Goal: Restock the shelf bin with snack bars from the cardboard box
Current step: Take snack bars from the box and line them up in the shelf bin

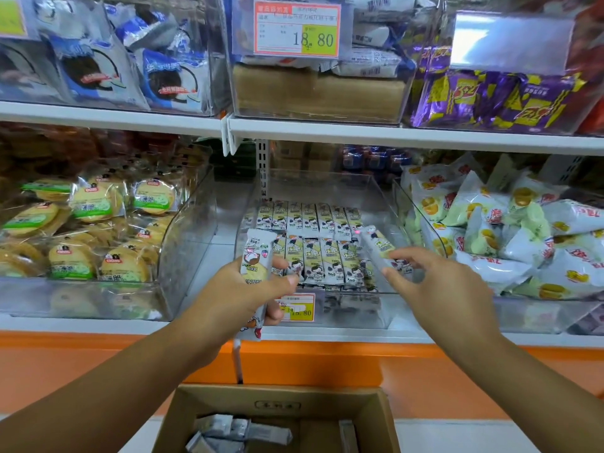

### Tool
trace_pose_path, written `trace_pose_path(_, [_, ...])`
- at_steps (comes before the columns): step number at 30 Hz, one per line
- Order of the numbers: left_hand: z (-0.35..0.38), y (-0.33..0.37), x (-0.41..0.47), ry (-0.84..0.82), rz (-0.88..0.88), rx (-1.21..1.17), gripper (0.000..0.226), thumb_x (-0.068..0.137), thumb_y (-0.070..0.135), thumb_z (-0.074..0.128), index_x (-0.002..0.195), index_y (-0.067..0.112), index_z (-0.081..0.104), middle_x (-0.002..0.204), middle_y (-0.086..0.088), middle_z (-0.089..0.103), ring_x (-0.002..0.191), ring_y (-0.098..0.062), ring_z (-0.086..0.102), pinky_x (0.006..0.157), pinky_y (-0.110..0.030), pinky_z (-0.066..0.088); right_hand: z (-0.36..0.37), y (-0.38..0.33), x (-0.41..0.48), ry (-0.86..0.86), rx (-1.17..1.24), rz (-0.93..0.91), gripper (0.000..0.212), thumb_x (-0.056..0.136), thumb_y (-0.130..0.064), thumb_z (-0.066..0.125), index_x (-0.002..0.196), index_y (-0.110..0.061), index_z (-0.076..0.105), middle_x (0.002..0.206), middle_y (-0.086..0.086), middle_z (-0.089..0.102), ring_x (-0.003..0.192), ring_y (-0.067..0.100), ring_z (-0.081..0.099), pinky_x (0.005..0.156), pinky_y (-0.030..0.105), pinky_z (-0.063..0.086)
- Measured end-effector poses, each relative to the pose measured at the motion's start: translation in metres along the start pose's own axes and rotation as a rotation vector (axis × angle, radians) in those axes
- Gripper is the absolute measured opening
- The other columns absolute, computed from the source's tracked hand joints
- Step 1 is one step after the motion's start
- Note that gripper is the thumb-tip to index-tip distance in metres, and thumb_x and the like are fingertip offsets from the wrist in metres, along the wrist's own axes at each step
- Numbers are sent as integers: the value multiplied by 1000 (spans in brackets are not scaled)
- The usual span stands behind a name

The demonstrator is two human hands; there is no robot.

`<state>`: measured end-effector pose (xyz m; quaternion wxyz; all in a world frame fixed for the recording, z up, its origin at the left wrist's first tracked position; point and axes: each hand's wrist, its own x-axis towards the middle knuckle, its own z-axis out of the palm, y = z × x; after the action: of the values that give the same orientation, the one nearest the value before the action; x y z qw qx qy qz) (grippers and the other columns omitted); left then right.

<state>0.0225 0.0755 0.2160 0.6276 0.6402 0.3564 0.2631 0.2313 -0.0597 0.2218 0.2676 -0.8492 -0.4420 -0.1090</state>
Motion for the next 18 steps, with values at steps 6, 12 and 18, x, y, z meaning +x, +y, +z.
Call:
trace_pose_path(6, [-2, -2, -1, -8, 14, 37, 23, 86, 20, 72, 108, 17, 65, 68, -13, 70, 57, -18, 65, 57, -24, 56, 23, -1, 6, -144, -93, -5, 33, 90, -52, 55, 118, -35, 62, 58, -10, 51, 48, 9, 46, 42, 23, 28])
trace_pose_path(12, [-2, -2, -1, -34, 8, 53, 24, 86, 20, 72, 108, 18, 64, 61, -11, 61, 56, -18, 62, 59, -23, 58, 23, 6, 12, -353, -67, -29, 31, 99, -42, 42, 127, -41, 55, 90, -17, 72, 52, 9, 65, 47, 14, 37])
trace_pose_path(18, [-1, -3, 1, -69, 10, 49, 26, 85, 26, 72, 110, 23, 64, 62, -7, 59, 61, -17, 62, 81, -42, 59, 23, 7, 7, -511, 61, -38, 39, 104, -36, 25, 140, -38, 41, 38, -26, 49, 48, 10, 66, 47, 18, 35])
